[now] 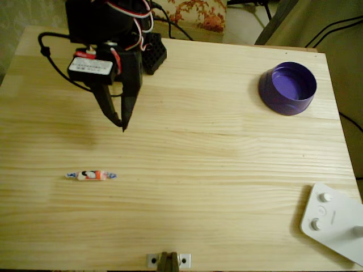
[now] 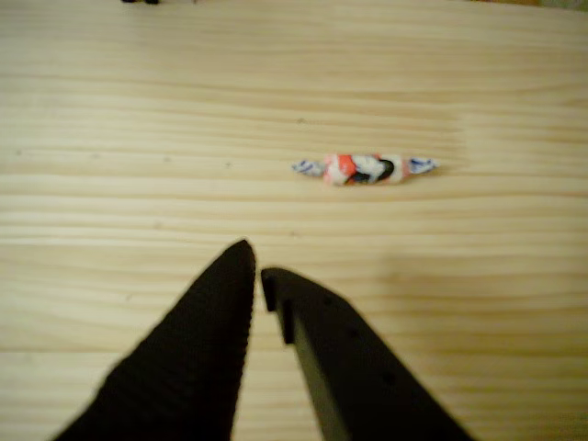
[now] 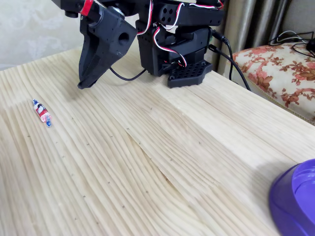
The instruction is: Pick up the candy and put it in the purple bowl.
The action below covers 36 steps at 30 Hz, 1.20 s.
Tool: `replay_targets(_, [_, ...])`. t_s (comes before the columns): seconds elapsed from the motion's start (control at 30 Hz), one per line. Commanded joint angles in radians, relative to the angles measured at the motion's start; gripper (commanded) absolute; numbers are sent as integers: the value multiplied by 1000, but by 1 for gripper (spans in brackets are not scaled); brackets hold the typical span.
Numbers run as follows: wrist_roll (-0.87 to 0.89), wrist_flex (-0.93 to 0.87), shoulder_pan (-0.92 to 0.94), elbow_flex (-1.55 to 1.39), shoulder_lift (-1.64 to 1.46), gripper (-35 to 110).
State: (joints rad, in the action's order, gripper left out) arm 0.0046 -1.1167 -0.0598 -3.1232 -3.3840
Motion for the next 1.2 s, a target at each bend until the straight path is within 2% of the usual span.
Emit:
replay_targets(0.0, [9, 38, 43, 6, -69, 0])
replay_targets(1.17, [5, 38, 35, 5, -69, 0])
